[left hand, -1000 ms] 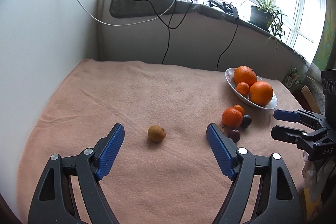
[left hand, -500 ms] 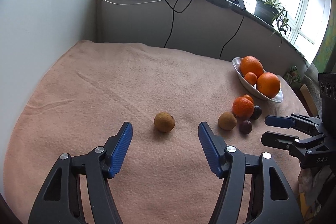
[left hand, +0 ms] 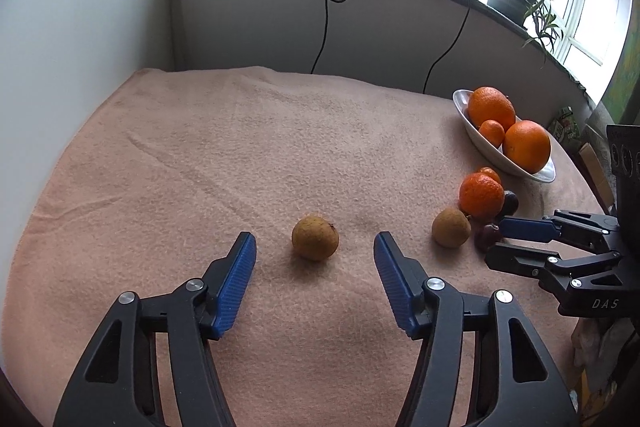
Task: Organize fruits
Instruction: 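Close the left tool on a brown kiwi while the right tool closes on a red cherry, then lift the kiwi with the left tool while the right tool carries the cherry over the plate, then lower the kiwi onto the plate and open the left tool while the right tool releases the cherry there, then withdraw both open tools toward the remaining fruits on the towel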
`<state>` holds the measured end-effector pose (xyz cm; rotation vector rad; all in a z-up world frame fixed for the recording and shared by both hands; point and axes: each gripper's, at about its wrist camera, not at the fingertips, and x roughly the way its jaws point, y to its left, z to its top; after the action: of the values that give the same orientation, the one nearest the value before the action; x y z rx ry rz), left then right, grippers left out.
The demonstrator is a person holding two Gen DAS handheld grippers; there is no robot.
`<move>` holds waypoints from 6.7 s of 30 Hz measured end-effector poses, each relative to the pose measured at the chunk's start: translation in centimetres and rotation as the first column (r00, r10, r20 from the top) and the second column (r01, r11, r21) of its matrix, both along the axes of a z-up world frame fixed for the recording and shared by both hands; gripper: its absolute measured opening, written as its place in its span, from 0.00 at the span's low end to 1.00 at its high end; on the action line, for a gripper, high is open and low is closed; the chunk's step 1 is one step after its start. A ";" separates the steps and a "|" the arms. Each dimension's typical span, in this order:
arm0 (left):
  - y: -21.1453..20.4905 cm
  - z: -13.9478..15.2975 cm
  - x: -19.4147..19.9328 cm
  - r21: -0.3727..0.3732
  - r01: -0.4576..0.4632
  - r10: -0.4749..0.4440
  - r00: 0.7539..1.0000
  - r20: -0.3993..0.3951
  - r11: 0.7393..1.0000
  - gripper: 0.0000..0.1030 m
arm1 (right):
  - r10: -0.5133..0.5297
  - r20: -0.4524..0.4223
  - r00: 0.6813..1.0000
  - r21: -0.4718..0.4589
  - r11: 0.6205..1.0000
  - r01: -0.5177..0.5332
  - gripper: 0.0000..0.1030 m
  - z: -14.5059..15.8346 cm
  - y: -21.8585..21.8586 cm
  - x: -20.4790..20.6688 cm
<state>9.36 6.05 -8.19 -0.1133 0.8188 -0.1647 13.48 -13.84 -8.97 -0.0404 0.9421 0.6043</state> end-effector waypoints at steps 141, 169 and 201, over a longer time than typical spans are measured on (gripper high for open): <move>-18.1 5.3 6.3 0.002 0.245 -0.244 0.967 0.066 0.970 0.72 | -0.324 0.102 0.941 0.096 0.944 0.315 0.66 4.5 -19.2 8.6; -12.2 6.1 -0.2 -0.074 0.085 -0.078 0.993 0.093 0.994 0.79 | -0.297 0.227 0.927 0.042 0.954 0.296 0.84 7.0 -16.0 2.2; -6.6 2.3 -3.8 -0.081 -0.025 0.026 1.000 0.009 0.996 0.56 | -0.041 0.140 0.989 0.015 0.999 0.039 0.71 3.9 -7.4 -1.7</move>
<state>5.60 -0.51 -5.92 -0.1991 0.8006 -0.1744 11.74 -21.21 -5.03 -0.0522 0.8011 0.5630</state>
